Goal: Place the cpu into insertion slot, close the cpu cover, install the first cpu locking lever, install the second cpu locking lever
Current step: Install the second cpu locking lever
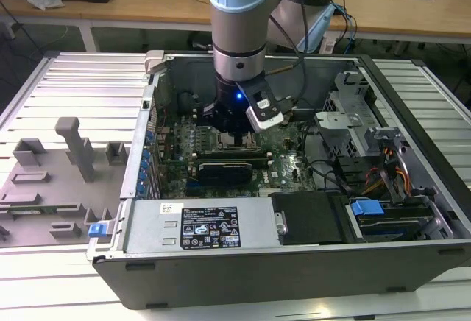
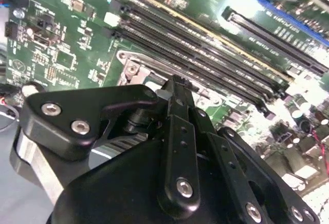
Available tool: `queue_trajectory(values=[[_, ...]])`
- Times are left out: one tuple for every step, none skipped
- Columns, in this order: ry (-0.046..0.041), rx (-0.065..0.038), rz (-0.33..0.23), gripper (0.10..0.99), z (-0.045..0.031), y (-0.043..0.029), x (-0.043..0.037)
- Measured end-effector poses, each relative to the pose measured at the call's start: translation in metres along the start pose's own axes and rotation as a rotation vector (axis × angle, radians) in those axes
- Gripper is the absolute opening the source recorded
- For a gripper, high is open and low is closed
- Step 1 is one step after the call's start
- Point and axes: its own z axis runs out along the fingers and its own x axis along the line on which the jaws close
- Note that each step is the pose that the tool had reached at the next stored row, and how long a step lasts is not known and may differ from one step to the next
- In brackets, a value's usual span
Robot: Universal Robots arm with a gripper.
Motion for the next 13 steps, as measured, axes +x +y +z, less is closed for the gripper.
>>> queue_trajectory(values=[[0.0001, -0.002, 0.0, 0.106, 0.0002, 0.0022, -0.0002], [0.0003, -0.005, 0.0, 0.106, 0.0005, 0.0056, -0.0001], [0.0005, -0.008, 0.0, 0.106, 0.001, 0.0116, 0.0002], [0.0005, -0.01, 0.001, 0.106, 0.0014, 0.0162, 0.0005], [0.0005, -0.011, 0.001, 0.106, 0.0016, 0.0188, 0.0007], [0.0003, -0.011, 0.001, 0.106, 0.0014, 0.0206, 0.0007], [0.0003, -0.011, 0.001, 0.106, 0.0003, 0.0213, 0.0007], [0.0001, -0.011, 0.001, 0.106, -0.0017, 0.022, 0.0006], [0.0, -0.011, 0.001, 0.106, -0.0056, 0.0227, 0.0003], [0.0, -0.011, 0.001, 0.106, -0.0091, 0.0232, 0.0001], [0.0001, -0.011, 0.001, 0.106, -0.0126, 0.0239, -0.0001], [0.0, -0.011, 0.001, 0.106, -0.0136, 0.0241, -0.0002], [-0.0001, -0.011, 0.001, 0.106, -0.0136, 0.0241, -0.0002]])
